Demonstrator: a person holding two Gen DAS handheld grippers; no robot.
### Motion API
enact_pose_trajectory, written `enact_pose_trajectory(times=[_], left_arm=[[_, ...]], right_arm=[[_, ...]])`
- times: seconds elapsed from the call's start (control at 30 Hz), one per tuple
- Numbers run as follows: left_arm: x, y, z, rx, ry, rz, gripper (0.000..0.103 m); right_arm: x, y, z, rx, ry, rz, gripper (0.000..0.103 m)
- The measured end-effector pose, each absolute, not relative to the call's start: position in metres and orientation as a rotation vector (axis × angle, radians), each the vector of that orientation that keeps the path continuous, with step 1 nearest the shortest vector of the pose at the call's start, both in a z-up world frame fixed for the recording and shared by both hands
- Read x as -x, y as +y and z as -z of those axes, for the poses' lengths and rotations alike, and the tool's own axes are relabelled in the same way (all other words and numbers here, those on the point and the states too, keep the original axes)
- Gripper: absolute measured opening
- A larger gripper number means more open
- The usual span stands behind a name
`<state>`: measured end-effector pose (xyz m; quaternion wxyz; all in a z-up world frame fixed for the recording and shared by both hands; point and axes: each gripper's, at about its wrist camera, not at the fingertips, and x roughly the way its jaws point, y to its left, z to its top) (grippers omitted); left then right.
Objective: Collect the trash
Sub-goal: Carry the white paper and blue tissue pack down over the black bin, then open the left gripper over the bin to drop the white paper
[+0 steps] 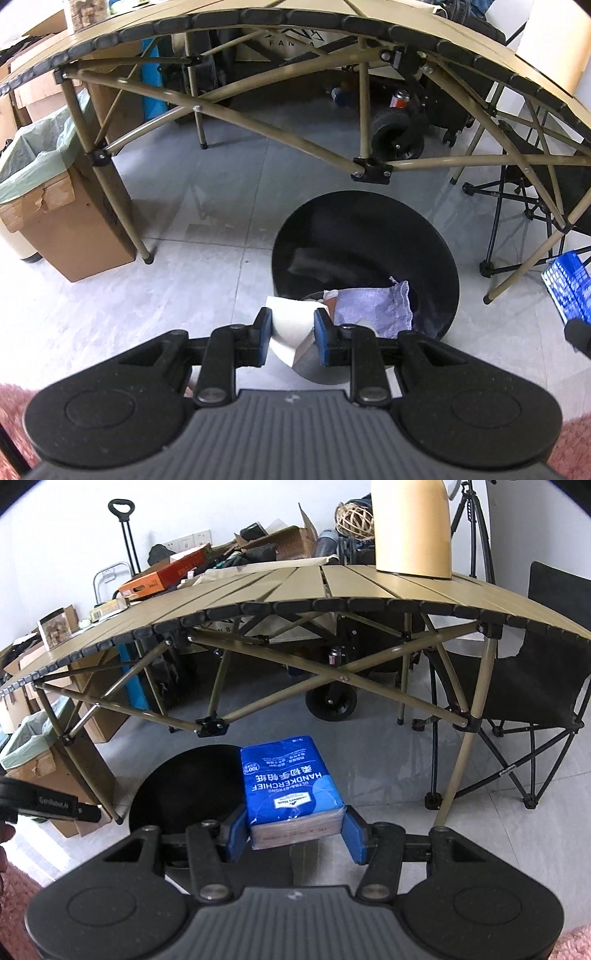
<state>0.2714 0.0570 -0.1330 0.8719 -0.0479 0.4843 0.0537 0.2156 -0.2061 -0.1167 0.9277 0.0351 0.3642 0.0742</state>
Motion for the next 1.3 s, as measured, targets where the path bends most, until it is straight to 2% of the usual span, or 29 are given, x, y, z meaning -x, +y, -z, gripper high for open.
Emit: enact_pose_trajectory(times=[0.6,1.3], left_arm=[[-0.329,-0.009,0.138,0.02,1.069,-0.033,0.025],[-0.36,-0.031,0.162,0.014,1.148,-0.068,0.025]], right_arm=[[-0.239,-0.234,0.137,-0.143,0.812,-0.027,0.052],[-0.245,-0.251,0.146,-0.159,0.823,0.044,0.052]])
